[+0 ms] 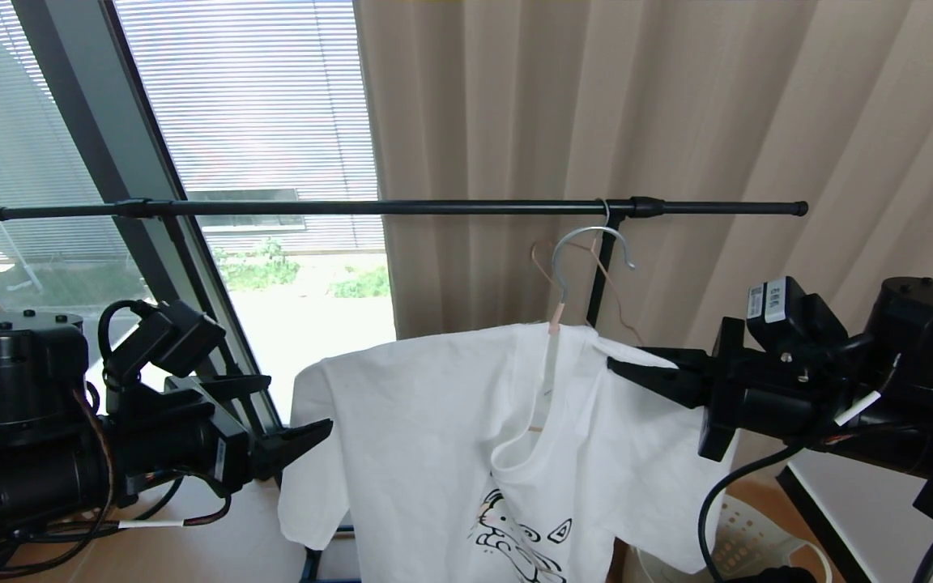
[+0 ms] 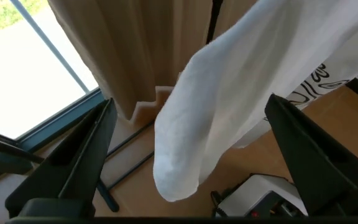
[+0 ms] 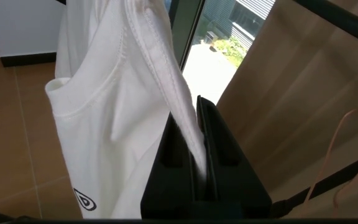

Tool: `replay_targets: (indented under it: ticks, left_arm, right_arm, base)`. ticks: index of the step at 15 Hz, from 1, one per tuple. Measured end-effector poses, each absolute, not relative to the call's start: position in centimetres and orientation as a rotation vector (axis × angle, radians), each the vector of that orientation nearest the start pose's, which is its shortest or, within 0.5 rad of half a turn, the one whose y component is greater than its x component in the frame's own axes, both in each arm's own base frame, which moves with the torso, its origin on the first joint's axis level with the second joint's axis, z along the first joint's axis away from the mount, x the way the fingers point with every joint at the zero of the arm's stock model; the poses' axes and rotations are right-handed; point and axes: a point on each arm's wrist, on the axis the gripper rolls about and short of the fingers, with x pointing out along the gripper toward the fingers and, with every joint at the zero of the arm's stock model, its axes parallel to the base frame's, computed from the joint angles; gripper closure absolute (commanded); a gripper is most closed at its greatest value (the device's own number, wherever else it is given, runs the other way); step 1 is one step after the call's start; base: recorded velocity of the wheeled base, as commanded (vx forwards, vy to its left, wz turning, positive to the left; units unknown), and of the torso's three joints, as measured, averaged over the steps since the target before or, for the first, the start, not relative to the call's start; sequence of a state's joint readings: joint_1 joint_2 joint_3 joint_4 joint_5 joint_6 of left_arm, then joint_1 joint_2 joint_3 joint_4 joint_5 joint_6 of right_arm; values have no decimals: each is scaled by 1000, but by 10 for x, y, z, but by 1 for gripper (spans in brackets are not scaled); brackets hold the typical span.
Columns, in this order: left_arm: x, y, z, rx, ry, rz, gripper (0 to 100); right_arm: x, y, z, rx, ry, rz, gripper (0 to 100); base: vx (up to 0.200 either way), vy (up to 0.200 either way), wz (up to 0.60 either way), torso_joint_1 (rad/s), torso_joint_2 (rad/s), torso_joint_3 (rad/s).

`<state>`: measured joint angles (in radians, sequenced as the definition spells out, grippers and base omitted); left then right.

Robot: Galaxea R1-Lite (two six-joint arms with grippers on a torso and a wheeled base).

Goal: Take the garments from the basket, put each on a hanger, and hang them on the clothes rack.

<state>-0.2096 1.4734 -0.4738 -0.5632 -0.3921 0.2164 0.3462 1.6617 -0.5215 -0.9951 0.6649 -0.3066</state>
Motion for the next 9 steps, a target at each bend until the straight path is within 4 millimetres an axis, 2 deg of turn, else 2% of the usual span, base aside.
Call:
replay_targets:
  ticks: [1, 5, 9]
  left_arm:
    - [217, -55, 148, 170, 375, -621, 100]
    - [222, -55, 141, 171, 399, -610, 100]
    - [219, -46, 139, 163, 410, -578, 100]
  right_arm:
    - [245, 103, 157, -255, -6, 1024, 100]
    - [245, 103, 157, -255, -6, 1025, 100]
    - [246, 103, 158, -256, -11, 1025, 100]
  base:
    - [0, 0, 0, 0, 0, 0]
    - [0, 0, 0, 0, 0, 0]
    - [0, 0, 0, 0, 0, 0]
